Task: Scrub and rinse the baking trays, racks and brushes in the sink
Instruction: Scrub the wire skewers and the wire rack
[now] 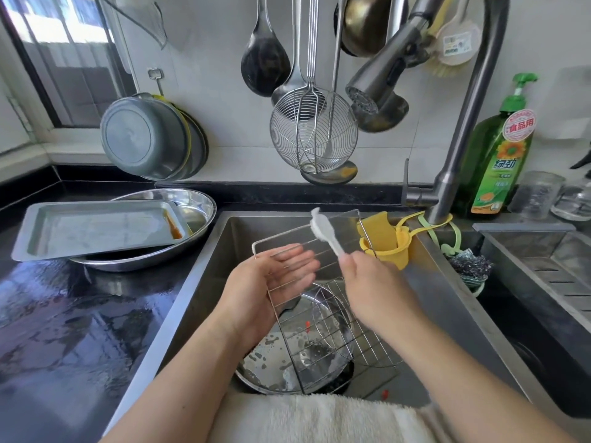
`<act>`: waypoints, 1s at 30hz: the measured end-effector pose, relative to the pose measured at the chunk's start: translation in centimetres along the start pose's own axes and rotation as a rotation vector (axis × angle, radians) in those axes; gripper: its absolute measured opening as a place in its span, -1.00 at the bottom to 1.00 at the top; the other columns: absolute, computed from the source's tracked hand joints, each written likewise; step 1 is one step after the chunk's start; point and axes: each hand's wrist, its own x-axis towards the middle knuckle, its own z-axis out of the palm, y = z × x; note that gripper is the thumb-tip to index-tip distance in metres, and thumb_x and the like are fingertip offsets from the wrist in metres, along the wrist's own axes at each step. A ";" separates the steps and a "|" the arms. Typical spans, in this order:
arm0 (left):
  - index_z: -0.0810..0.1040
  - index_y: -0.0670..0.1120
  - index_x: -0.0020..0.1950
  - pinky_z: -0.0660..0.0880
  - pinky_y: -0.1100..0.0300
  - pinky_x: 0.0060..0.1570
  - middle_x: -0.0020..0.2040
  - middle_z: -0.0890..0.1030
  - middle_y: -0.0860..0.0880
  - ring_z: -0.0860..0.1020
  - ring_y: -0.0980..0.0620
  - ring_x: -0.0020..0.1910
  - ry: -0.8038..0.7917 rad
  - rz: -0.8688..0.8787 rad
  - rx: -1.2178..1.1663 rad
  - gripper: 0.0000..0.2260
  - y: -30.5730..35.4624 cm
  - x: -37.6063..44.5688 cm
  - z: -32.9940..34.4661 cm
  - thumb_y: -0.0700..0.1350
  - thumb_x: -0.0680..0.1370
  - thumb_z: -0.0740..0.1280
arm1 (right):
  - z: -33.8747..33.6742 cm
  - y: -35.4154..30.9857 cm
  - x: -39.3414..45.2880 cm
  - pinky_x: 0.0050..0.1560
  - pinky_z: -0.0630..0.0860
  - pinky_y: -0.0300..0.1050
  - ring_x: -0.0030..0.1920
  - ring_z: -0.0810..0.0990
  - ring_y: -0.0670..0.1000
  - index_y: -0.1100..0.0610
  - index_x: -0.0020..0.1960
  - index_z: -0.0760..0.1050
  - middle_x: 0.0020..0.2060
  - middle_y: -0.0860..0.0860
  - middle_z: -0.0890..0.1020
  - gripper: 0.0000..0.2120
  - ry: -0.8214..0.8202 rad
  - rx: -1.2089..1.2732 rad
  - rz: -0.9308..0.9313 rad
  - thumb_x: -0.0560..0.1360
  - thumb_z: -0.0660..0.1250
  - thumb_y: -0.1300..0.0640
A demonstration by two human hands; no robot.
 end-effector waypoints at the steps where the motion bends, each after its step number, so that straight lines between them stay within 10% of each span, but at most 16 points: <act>1: 0.55 -0.33 0.31 0.65 0.00 0.14 0.17 0.69 -0.28 0.69 -0.24 0.17 0.000 -0.001 -0.010 -0.60 0.1 0.0 0.0 -0.40 0.64 -0.01 | -0.4 0.7 0.9 -0.37 0.35 -0.03 -0.31 0.51 0.07 0.05 -0.13 0.40 -0.32 0.03 0.53 -0.58 0.033 0.013 0.068 0.72 -0.08 -0.12; 12: 0.56 -0.30 0.32 0.62 -0.01 0.18 0.18 0.69 -0.27 0.68 -0.24 0.18 0.040 0.014 -0.062 -0.62 0.3 -0.2 -0.2 -0.33 0.68 0.01 | -1.2 1.1 1.0 -0.41 0.25 -0.04 -0.34 0.44 0.01 0.09 -0.10 0.42 -0.34 -0.01 0.48 -0.56 0.030 -0.046 0.152 0.72 -0.09 -0.11; 17: 0.60 -0.25 0.31 0.63 -0.03 0.23 0.15 0.71 -0.27 0.70 -0.21 0.15 0.084 0.008 -0.033 -0.68 0.1 0.0 -0.1 -0.25 0.70 0.11 | 0.2 -2.4 -2.4 -0.43 0.28 -0.07 -0.34 0.46 -0.02 -0.01 -0.23 0.31 -0.33 -0.02 0.50 -0.59 -0.237 -0.004 -0.164 0.72 -0.05 -0.11; 22: 0.57 -0.29 0.32 0.60 -0.05 0.24 0.18 0.69 -0.29 0.68 -0.26 0.18 0.084 0.027 -0.087 -0.65 0.3 -0.1 -0.3 -0.26 0.72 0.05 | -1.5 0.9 0.6 -0.43 0.33 -0.07 -0.38 0.47 0.01 0.07 -0.14 0.42 -0.34 0.00 0.52 -0.54 -0.026 -0.080 0.116 0.72 -0.10 -0.10; 27: 0.59 -0.31 0.30 0.53 -0.09 0.32 0.19 0.68 -0.31 0.68 -0.27 0.18 0.114 0.021 -0.110 -0.64 0.4 -0.3 -0.1 -0.19 0.69 0.10 | 0.7 -3.8 -3.5 -0.42 0.24 -0.09 -0.35 0.43 -0.04 -0.01 -0.25 0.29 -0.32 -0.04 0.48 -0.57 -0.316 0.006 -0.219 0.71 -0.04 -0.14; 30: 0.58 -0.28 0.33 0.49 -0.07 0.37 0.22 0.68 -0.28 0.67 -0.22 0.21 0.107 0.034 -0.090 -0.54 0.6 0.0 -0.4 0.01 0.76 0.05 | -0.2 -1.9 -1.0 -0.44 0.24 -0.08 -0.35 0.44 -0.02 0.00 -0.21 0.31 -0.33 -0.04 0.47 -0.60 -0.169 -0.078 -0.060 0.72 -0.05 -0.12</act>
